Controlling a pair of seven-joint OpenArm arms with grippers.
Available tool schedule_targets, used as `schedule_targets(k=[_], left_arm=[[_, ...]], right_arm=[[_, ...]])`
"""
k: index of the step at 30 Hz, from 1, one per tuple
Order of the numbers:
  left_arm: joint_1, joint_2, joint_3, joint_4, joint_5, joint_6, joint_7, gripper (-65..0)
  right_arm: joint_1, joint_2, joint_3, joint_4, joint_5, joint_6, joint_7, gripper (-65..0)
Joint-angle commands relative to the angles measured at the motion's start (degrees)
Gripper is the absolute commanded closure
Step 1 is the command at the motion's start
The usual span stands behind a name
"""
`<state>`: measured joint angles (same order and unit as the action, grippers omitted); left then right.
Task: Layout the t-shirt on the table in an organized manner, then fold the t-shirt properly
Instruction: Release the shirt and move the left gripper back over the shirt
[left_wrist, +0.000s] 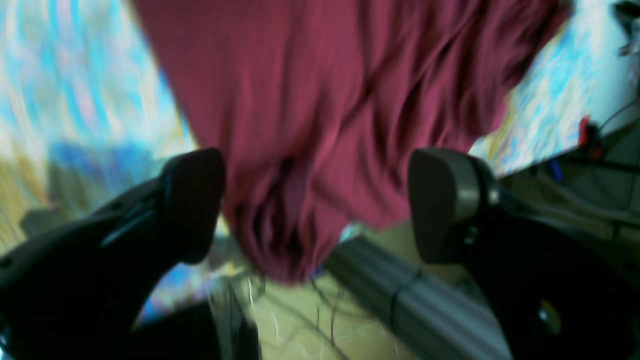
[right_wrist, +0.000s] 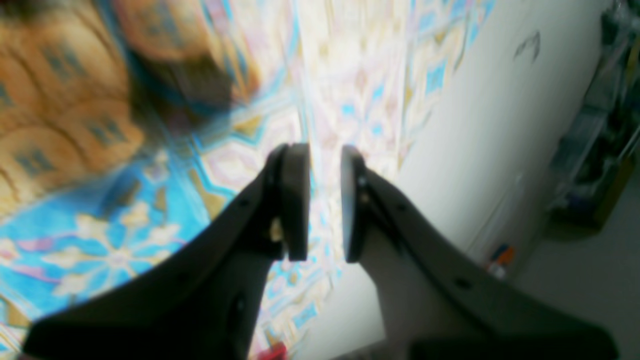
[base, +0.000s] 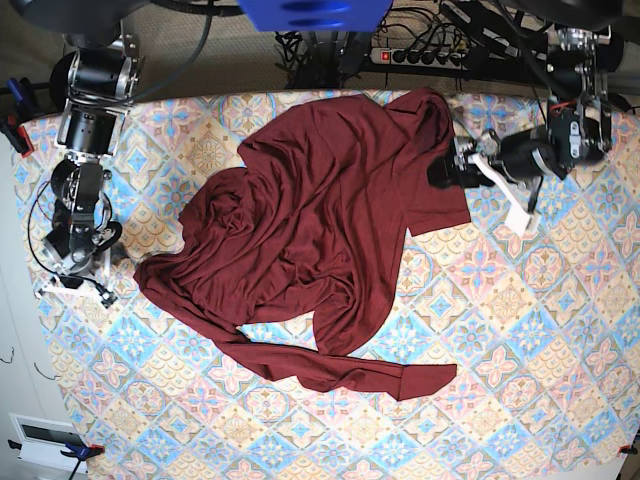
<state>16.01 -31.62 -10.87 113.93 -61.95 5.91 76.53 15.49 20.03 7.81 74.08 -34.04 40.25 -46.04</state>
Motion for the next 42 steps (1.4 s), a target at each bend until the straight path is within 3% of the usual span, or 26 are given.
schedule_targets(k=[1,4,10,14,21,27,29,30,35,42], left_arm=[[-2.4,0.3,-0.6,-1.3,-0.7,-0.1,-0.7,-58.2],[-9.8,1.6,0.0,-9.7,-0.6,-0.1,-0.7,-58.1],[-25.6,8.9,7.5,-31.6,-0.4,-0.2,-1.1,-58.1],[-32.7,13.3,12.1,-38.7,5.2,-0.2,-2.9,-58.1],[-38.0,20.1,24.4,-43.9,20.2,-0.2,-7.6,-58.1],[-39.1,20.6,29.0,-49.9,23.9,-0.2,-7.6,-57.2],[-38.9,19.4,29.1,-50.0,24.0,-0.3,-7.6,-50.5],[-38.9,18.6,29.1,-50.0,24.0,-0.4,-7.6,-43.9],[-39.4,14.5,28.8,-50.0,23.7,-1.5,-10.6,0.0],[-41.0,6.9,28.7,-50.0,23.7,-1.6,-17.2,0.0]], right_arm=[[-0.5,1.4,0.4,1.5,-0.7,-0.2,-0.8,-10.3],[-2.5,0.1,0.4,5.3,-0.6,-0.2,-0.9,-10.4],[-5.8,-1.8,0.4,12.8,-0.6,-0.2,-0.9,-10.5],[-8.6,-3.3,0.4,16.7,-0.6,-0.2,-1.0,-10.5],[-12.3,-4.3,0.4,20.8,-0.5,-0.2,-1.0,-10.5],[-12.9,-4.3,0.8,22.1,-0.5,-0.2,-1.0,-10.5],[-12.9,-4.3,0.8,22.1,-0.5,-0.2,-1.0,-10.5],[-12.9,-4.3,0.8,22.1,-0.5,-0.2,-1.0,-10.5],[-12.9,-4.3,0.5,22.1,-0.5,-0.2,-1.0,-10.5],[-15.9,-5.5,-2.2,26.8,-0.5,-0.2,-1.0,-10.5]])
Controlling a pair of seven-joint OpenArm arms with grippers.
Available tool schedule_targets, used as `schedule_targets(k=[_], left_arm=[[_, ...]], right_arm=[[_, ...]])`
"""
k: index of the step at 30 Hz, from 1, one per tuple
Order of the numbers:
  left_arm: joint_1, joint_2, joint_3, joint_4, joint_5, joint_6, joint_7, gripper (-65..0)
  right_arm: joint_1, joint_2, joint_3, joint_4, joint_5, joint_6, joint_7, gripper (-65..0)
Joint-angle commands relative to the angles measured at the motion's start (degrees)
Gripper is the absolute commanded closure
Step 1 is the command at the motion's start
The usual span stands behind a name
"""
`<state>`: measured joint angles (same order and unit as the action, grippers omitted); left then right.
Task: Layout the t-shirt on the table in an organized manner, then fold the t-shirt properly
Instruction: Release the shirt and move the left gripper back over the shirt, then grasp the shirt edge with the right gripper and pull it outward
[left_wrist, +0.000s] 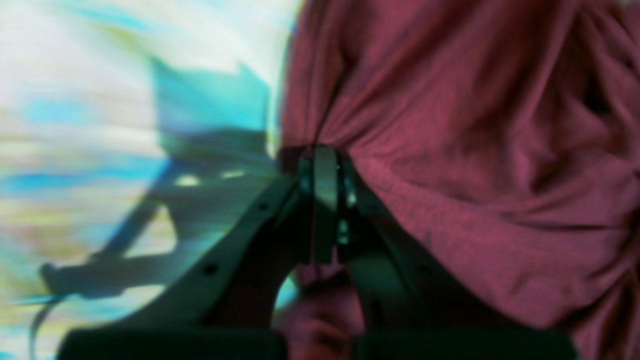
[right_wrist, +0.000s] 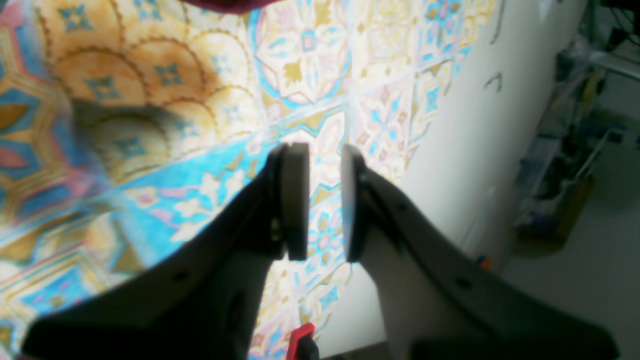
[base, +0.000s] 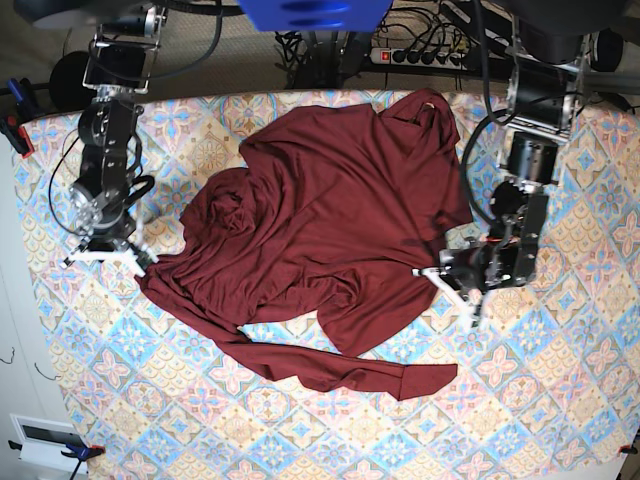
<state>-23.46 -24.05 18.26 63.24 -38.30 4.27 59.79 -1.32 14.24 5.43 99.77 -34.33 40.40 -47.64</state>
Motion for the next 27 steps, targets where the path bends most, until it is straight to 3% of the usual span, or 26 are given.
schedule_targets(k=[1,4,11,19,21,27], left_arm=[[-1.7,-1.7,-0.5,0.7,0.0,0.1,-2.1,0.0],[-3.4,-4.3,-1.5,-0.3,0.1,0.1,-4.9,0.0],[-9.1,-7.6,-11.9,-12.1,0.4,0.1,-8.8,0.0],[-12.0,-11.6,-12.3,-15.5,0.4,0.2,-16.7,0.0],[-12.0,-12.2,-12.1,-15.5,0.1,0.1,-15.4,0.0],[-7.3,-10.6,-12.4,-8.4,-2.4,-0.1,-3.4,0.0]], right_arm=[[-0.2,0.2,-1.4,2.5,-0.2,-0.4,0.6,-10.5],[-3.5,-0.2,-4.9,6.3,-0.1,-0.4,0.6,-10.5],[-10.4,-1.3,-11.1,11.0,-0.1,-0.4,0.6,-10.4],[-15.6,-1.3,-18.9,12.3,-0.1,-0.4,0.6,-10.4],[-16.3,-1.3,-19.8,12.3,-0.1,-0.4,0.6,-10.4],[-15.4,-1.9,-18.3,12.1,0.0,-0.4,0.4,-10.7]])
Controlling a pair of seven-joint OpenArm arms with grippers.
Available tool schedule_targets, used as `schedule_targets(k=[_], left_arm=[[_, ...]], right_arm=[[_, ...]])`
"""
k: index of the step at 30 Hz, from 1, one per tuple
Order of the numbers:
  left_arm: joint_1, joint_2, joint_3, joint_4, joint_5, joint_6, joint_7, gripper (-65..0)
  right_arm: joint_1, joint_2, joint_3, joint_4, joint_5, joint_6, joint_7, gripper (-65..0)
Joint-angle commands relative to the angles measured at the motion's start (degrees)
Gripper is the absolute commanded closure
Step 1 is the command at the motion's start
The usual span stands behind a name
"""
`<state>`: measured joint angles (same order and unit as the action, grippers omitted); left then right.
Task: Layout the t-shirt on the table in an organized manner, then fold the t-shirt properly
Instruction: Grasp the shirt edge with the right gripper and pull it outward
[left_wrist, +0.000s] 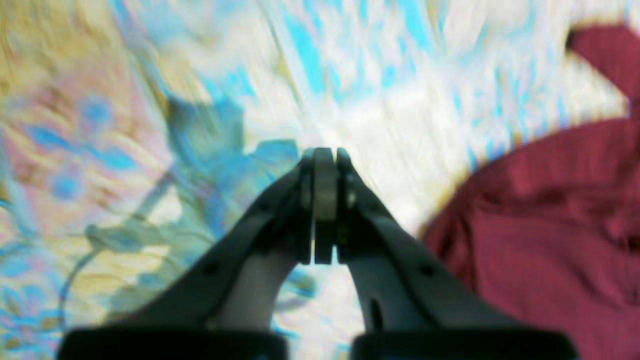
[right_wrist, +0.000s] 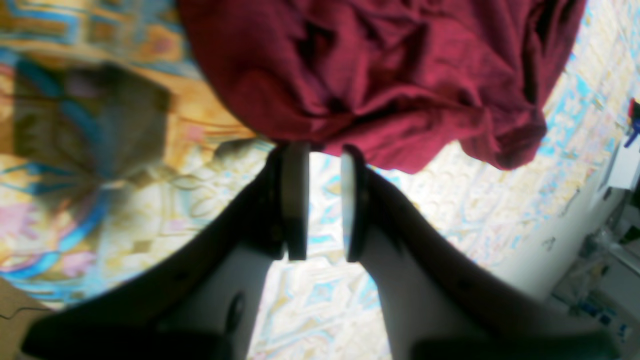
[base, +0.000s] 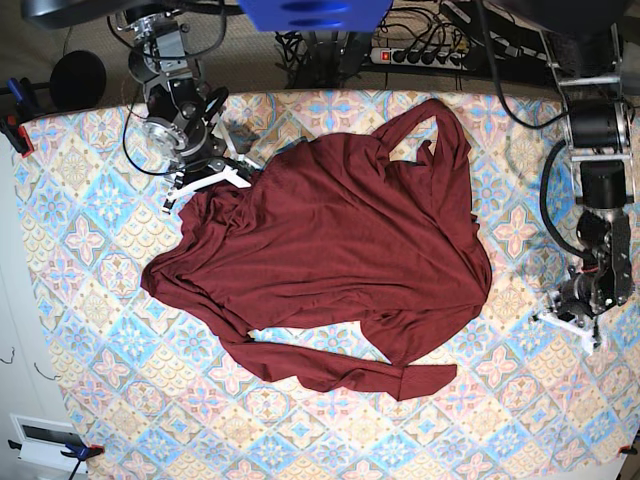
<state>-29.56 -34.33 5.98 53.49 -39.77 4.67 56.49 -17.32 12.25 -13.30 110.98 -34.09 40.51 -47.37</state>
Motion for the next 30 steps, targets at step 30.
schedule_targets(k=[30], left_arm=[[7.5,3.7,0.0,10.6,-5.3,-0.5,1.0,-11.6]], right_arm=[[15.5,-6.3,20.7,-4.7,32.9,-0.5,-18.3,-27.3]])
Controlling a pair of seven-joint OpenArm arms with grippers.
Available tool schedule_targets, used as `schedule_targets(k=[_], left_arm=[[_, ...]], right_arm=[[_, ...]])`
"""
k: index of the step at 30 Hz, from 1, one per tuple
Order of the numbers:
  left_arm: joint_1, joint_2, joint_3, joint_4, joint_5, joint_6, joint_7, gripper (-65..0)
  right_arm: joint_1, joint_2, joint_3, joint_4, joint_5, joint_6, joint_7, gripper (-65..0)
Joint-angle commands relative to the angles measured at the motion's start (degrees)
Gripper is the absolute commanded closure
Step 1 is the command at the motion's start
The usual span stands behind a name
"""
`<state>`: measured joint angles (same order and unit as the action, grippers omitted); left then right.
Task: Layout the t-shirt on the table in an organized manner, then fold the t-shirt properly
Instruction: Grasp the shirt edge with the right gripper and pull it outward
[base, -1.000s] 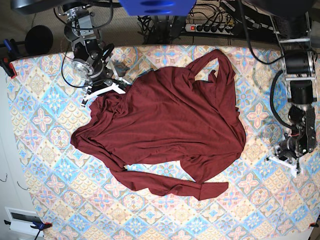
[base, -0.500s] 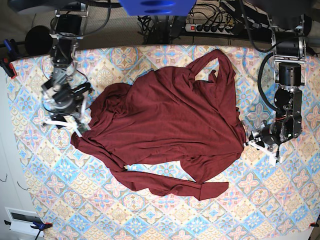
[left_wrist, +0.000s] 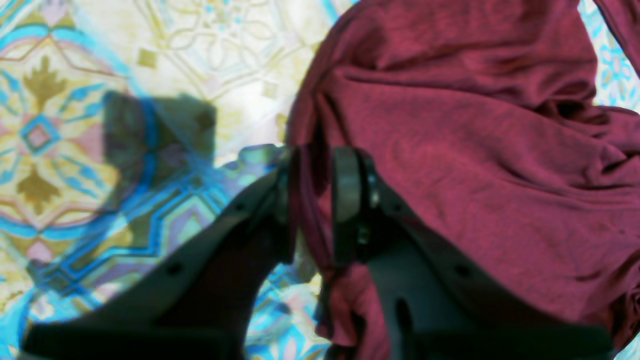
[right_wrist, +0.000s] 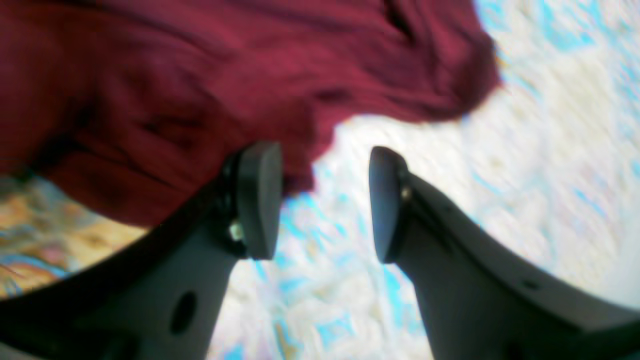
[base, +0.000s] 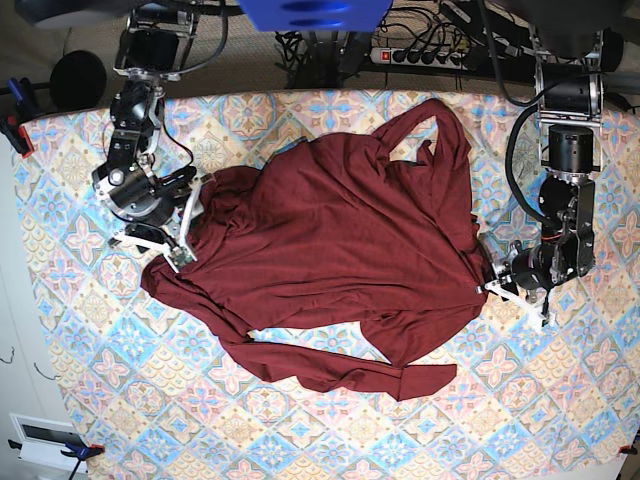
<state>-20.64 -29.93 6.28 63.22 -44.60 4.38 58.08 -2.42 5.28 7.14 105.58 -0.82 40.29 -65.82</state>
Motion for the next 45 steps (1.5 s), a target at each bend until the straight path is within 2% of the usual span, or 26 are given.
schedule_targets(k=[1,11,20,23,26,28,31,33,38,42,45], left_arm=[[-1.5,-0.5,-0.3,0.9,-0.5,-0.2,-0.5,-11.6],[-1.5,-0.5,-0.3,0.8,-0.5,-0.2,-0.5,-11.6],[-1.5,-0.4,-0.3,0.8,-0.5,-0.2,-0.5,-11.6],[-1.5,-0.4,-0.3,0.8,-0.5,-0.2,-0.5,-11.6],[-1.5,-0.4,-0.3,0.8,-0.5,-0.2,-0.5,-11.6],[-1.5,-0.4,-0.3,0.8,-0.5,-0.2,-0.6,-11.6],[-1.5,-0.4,-0.3,0.8,-0.5,-0.2,-0.7,-11.6],[-1.5,-0.4,-0.3,0.8,-0.5,-0.2,-0.7,-11.6],[-1.5,-0.4,-0.3,0.8,-0.5,-0.2,-0.7,-11.6],[-1.5,-0.4,-0.1,0.8,-0.5,-0.2,-0.8,-11.6],[-1.5,-0.4,0.1,0.8,-0.5,-0.2,-0.6,-11.6]], right_arm=[[0.6,0.2,0.3,0.1,-0.3,-0.3,0.1,-27.2],[1.0,-1.6,0.4,-7.0,-0.3,-0.3,0.6,-27.2],[1.0,-2.7,0.6,-14.7,-0.3,-0.3,5.8,-26.3],[1.1,-2.7,0.8,-15.8,-0.3,-0.3,6.6,-16.9],[1.1,-2.4,1.2,-15.3,-0.3,-0.3,6.6,-2.0],[1.0,-2.2,4.0,-15.1,-0.3,-0.3,6.0,0.0],[1.0,-0.8,9.9,-15.2,-0.3,-0.3,6.0,-0.8],[1.0,1.4,12.5,-15.4,-0.3,-0.3,6.0,-0.3],[1.1,6.9,15.2,-17.8,-0.3,-0.3,6.5,-0.3],[2.5,8.0,19.5,-20.3,-0.6,-0.3,7.0,-0.2],[5.4,10.2,20.2,-23.3,-0.6,-0.3,8.1,-0.2]])
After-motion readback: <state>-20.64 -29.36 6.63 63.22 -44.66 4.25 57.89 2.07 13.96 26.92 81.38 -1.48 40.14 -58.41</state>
